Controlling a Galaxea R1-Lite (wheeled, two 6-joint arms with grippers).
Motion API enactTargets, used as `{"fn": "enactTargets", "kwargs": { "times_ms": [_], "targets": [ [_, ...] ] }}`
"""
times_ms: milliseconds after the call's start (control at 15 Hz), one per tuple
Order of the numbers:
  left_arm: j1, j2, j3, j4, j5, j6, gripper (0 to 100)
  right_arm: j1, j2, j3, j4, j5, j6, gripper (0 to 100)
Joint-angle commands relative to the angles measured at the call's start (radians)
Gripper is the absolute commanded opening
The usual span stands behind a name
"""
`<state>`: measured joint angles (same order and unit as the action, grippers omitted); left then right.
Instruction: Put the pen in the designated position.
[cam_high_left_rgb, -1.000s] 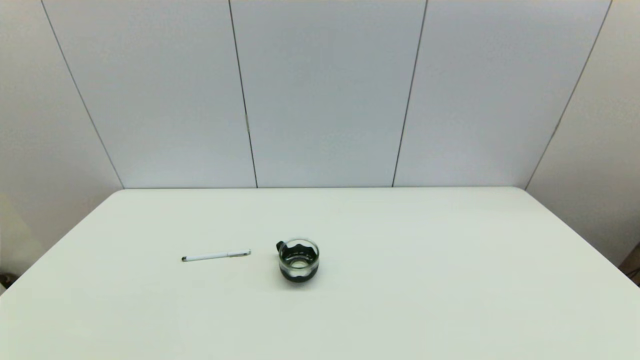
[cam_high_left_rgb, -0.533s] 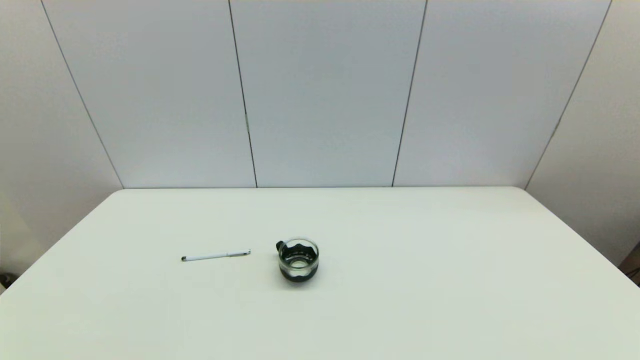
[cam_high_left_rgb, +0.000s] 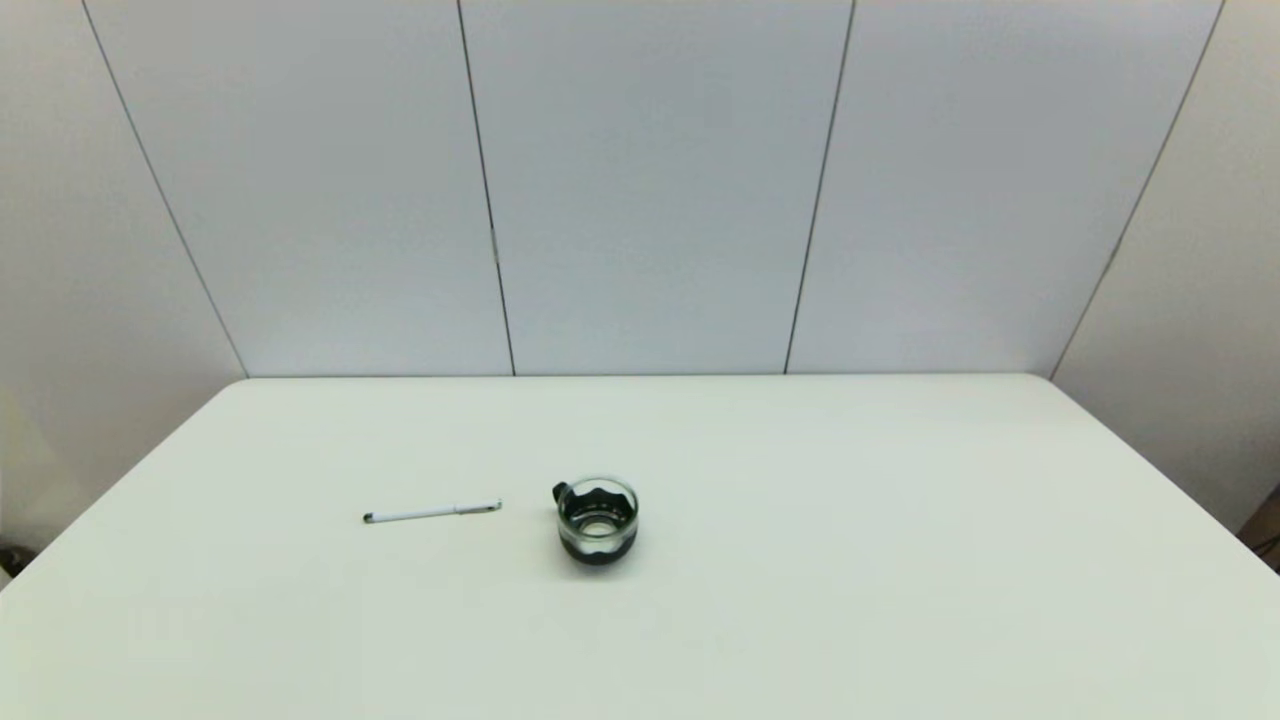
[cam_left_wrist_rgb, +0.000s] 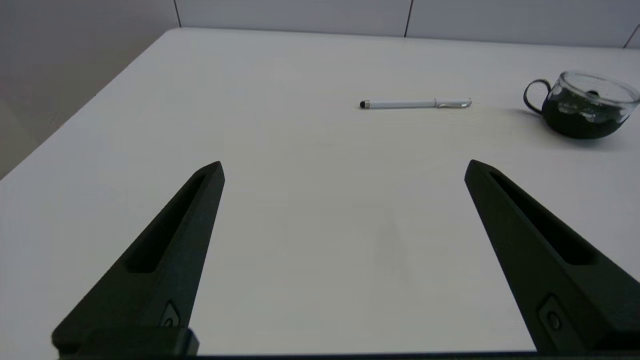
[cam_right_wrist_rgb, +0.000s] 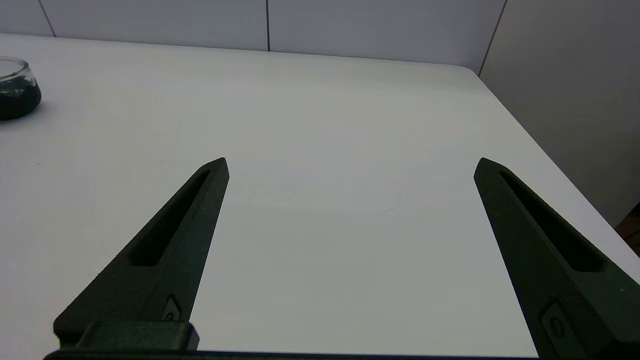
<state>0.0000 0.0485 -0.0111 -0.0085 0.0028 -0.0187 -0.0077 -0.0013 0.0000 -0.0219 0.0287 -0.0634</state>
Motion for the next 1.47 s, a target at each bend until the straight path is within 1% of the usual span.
{"fn": "enactTargets", "kwargs": {
  "times_ms": [67,267,533,733,1000,1333,1400,1467],
  "targets": [
    [0.0,0.149,-0.121,-0.001,-0.003,0.0,100,0.0,0.001,0.012,-0.001,0.002,-0.001,100],
    [0.0,0.295,-0.274,0.004,-0.004,0.006,100,0.0,0.001,0.012,-0.001,0.0,-0.001,100],
    [-0.015,0.493,-0.521,0.067,-0.006,0.029,100,-0.002,0.001,0.012,-0.001,0.002,-0.001,100],
    [-0.025,0.614,-0.659,0.104,-0.006,0.031,100,0.0,0.001,0.012,-0.001,0.0,-0.001,100],
    [-0.046,0.829,-0.862,0.117,-0.006,0.102,100,0.0,0.001,0.014,-0.001,0.002,-0.001,100],
    [-0.055,1.045,-1.043,0.14,-0.014,0.212,100,0.0,0.001,0.012,-0.001,0.002,-0.001,100],
    [-0.066,1.09,-1.081,0.163,-0.027,0.233,100,0.0,0.001,0.014,-0.001,0.0,-0.001,100],
    [-0.067,1.127,-1.124,0.225,-0.052,0.264,100,0.0,0.001,0.012,-0.001,0.0,-0.001,100]
  ]
}}
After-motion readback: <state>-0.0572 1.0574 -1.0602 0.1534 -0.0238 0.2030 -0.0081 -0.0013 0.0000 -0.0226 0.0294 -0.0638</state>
